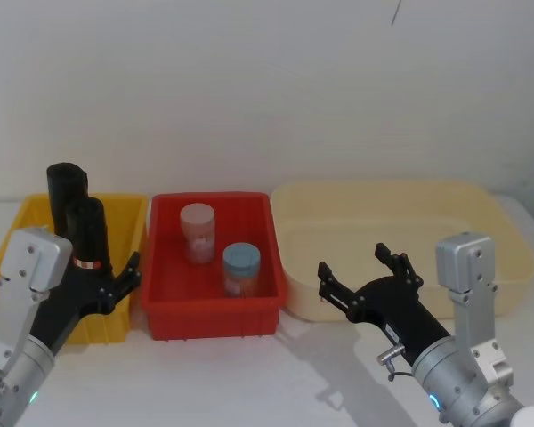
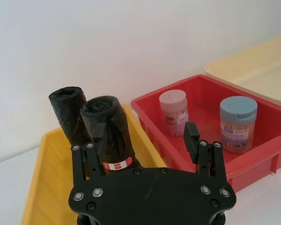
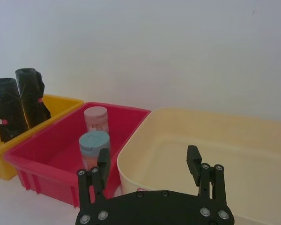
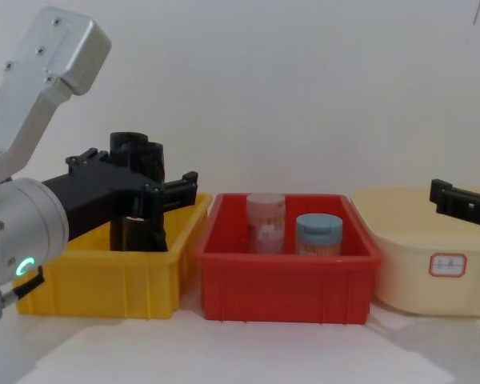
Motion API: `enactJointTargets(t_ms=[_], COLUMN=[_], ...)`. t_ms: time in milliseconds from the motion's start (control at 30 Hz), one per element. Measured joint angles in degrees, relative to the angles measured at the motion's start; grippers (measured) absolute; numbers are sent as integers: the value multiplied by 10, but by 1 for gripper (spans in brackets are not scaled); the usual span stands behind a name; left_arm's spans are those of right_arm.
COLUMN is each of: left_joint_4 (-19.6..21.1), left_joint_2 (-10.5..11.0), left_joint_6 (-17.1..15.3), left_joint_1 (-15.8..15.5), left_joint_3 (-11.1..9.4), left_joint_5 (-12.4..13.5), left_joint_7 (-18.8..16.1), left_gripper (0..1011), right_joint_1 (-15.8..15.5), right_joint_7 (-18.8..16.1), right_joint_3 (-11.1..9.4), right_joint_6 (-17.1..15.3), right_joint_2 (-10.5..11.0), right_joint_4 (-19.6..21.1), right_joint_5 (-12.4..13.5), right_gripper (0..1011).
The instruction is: Pick up the garbage bag with the one hand and transfer it to the other hand.
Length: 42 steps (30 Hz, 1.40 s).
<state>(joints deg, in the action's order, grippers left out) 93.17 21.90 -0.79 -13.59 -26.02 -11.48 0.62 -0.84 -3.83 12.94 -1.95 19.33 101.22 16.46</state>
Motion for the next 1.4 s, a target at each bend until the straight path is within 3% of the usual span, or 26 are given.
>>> enactJointTargets(t_ms=[900,1400], left_joint_4=[1,22], left_joint_2=[0,3], left_joint_6=[0,3], left_joint_1=[2,41], left_joint_3=[1,24], left_joint_5=[0,-6], left_joint_7=[0,-18], left_gripper=[1000,1000], right_joint_1=[0,0], right_joint_7=[0,0], right_joint_3=[0,0], right_joint_6=[0,0], right_joint_2=[0,0], right_joint_4=[0,0], right_joint_5=[0,0], right_gripper=[1002,1001])
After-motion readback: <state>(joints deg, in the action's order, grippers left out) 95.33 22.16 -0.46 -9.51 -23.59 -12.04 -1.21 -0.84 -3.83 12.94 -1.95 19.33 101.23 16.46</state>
